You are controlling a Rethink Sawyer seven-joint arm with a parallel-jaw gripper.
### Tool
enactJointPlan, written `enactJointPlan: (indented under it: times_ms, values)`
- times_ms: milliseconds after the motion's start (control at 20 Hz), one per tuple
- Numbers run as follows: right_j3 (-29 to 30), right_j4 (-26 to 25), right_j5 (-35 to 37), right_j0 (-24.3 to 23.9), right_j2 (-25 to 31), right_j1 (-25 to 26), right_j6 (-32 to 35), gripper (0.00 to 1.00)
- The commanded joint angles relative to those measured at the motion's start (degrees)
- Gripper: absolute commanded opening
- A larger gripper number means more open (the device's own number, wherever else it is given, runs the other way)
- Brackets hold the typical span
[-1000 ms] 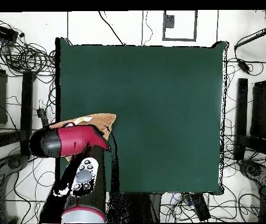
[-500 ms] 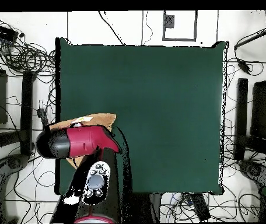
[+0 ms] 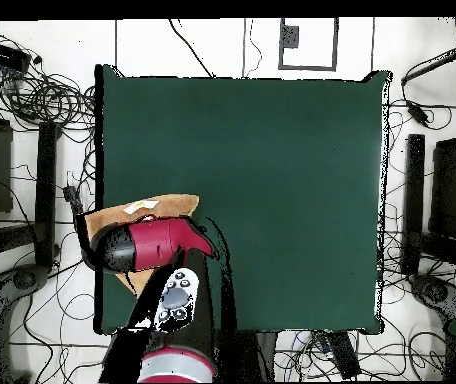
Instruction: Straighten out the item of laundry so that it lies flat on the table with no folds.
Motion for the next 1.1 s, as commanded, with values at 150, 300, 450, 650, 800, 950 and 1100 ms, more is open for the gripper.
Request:
enactJointPlan:
  times_ms: [150,300,450,650,800,950,1100]
  values:
    - [1.3,-0.8,-5.3,3.1,2.6,7.9,3.3,1.0]
    - [1.9,-0.4,-4.1,3.2,2.6,6.7,2.7,1.0]
    - [4.0,0.2,-0.3,3.3,2.8,2.4,1.7,1.0]
    - [6.2,1.7,4.5,4.0,3.2,-2.8,1.8,1.0]
    - [7.2,2.6,5.2,4.1,4.0,-4.0,2.5,1.0]
    - [7.8,3.5,4.5,4.2,4.3,-3.7,4.0,1.0]
    - [7.8,4.0,4.9,4.2,4.5,-4.0,4.2,1.0]
